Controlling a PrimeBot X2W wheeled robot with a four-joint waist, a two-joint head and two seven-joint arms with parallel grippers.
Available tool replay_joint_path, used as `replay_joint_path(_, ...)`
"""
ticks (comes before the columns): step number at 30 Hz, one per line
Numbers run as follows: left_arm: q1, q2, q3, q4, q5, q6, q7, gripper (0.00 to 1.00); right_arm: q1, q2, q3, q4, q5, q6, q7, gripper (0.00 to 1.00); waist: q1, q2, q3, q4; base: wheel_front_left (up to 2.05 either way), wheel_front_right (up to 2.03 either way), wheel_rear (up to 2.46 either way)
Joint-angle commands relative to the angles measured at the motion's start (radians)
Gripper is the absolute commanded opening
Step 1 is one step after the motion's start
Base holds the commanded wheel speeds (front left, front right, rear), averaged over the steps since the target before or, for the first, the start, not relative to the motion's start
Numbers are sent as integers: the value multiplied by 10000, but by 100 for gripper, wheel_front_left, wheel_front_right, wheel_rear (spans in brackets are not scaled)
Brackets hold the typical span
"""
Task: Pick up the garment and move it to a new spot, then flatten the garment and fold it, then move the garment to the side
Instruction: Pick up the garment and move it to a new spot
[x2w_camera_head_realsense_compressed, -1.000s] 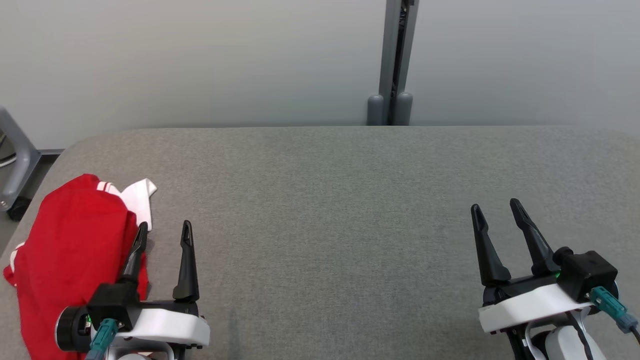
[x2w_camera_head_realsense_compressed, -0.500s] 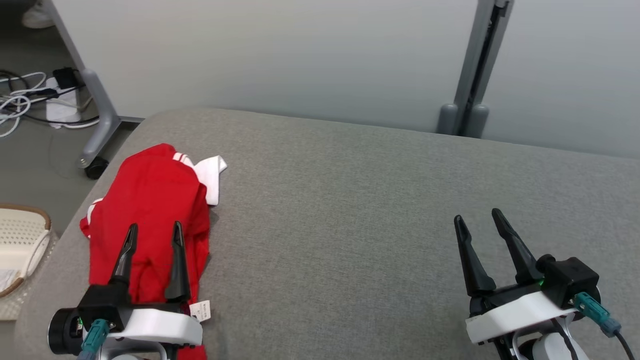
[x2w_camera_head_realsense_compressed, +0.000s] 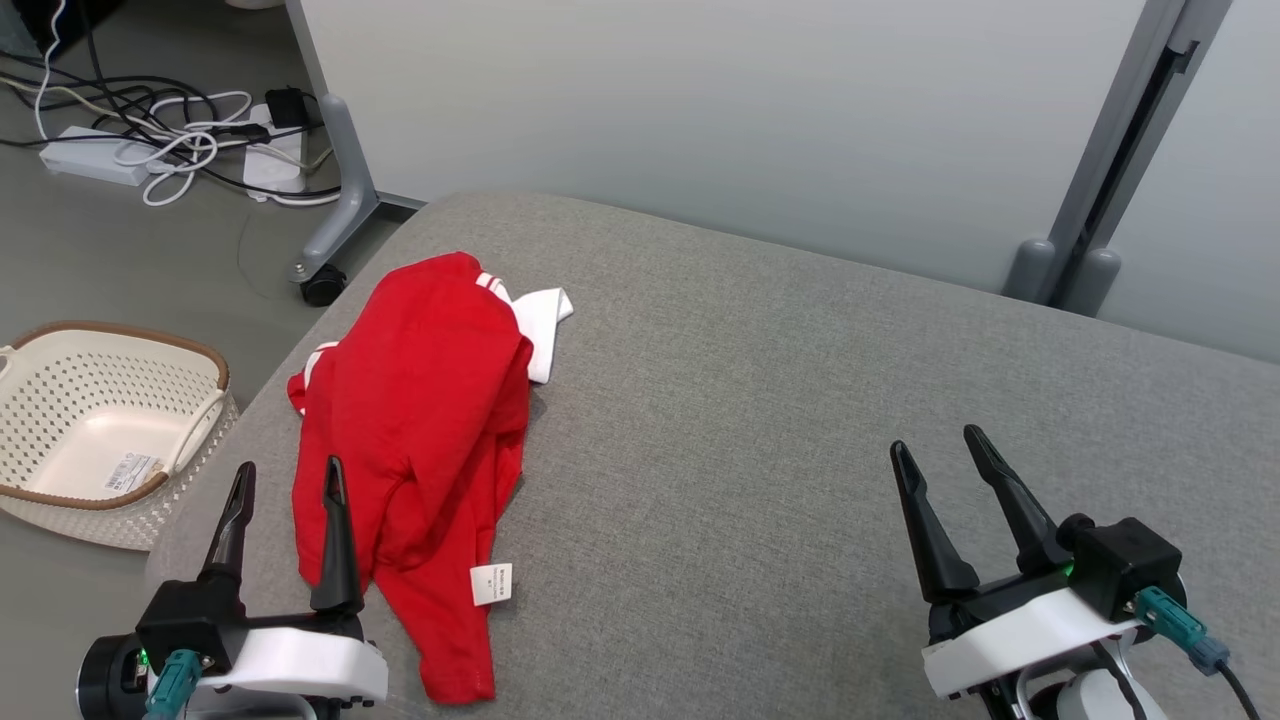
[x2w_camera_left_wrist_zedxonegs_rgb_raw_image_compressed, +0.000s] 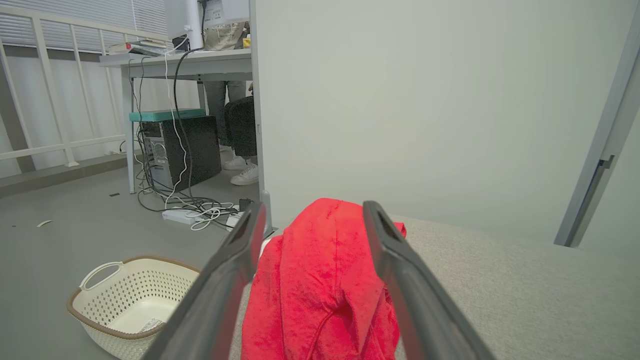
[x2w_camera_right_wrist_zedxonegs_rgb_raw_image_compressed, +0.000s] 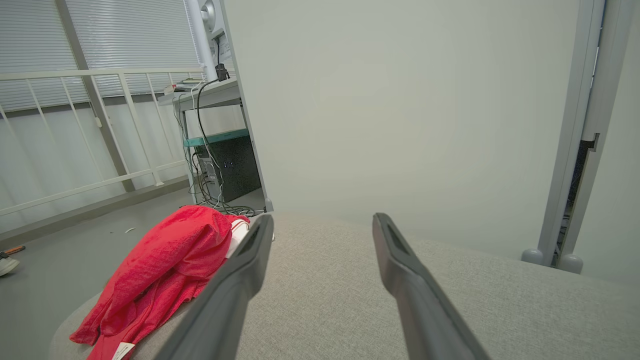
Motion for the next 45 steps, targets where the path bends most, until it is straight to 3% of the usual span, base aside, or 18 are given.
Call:
replay_joint_path(1, 52, 31, 79, 19, 80, -79, -24, 100, -21, -57, -6, 13, -30, 23, -48, 100, 0, -1, -4, 112, 0, 0, 0)
replay_joint_path(8, 54, 31, 228, 103, 107, -148, -24, 100, -15, -20, 35, -71, -65, 23, -48, 100, 0, -1, -45, 150, 0, 0, 0)
replay_joint_path(13, -91, 59, 256, 333, -18, -463, -24, 100, -1, -20, 67, -161, -68, 23, -48, 100, 0, -1, -31, 59, 0, 0, 0)
replay_joint_path(18, -714, 435, 406, 611, -121, -645, 193, 100, -64, -54, 65, -270, -101, 23, -48, 100, 0, -1, 101, -147, 0, 0, 0)
replay_joint_path(30, -3086, 1834, 1041, 1407, -1442, -1266, 3703, 100, -453, -184, 92, -690, -97, 23, -48, 100, 0, -1, 633, -1213, 0, 0, 0)
replay_joint_path(39, -4670, 2933, 1626, 3671, -2762, -1560, 5921, 100, -882, -343, 225, -1081, -38, 23, -45, 100, 0, -1, 1200, -2414, 0, 0, 0)
replay_joint_path(45, -5300, 3536, 1996, 5240, -3299, -1617, 6555, 100, -1142, -455, 355, -1188, 47, 23, -28, 100, 0, -1, 1655, -3248, 0, 0, 0)
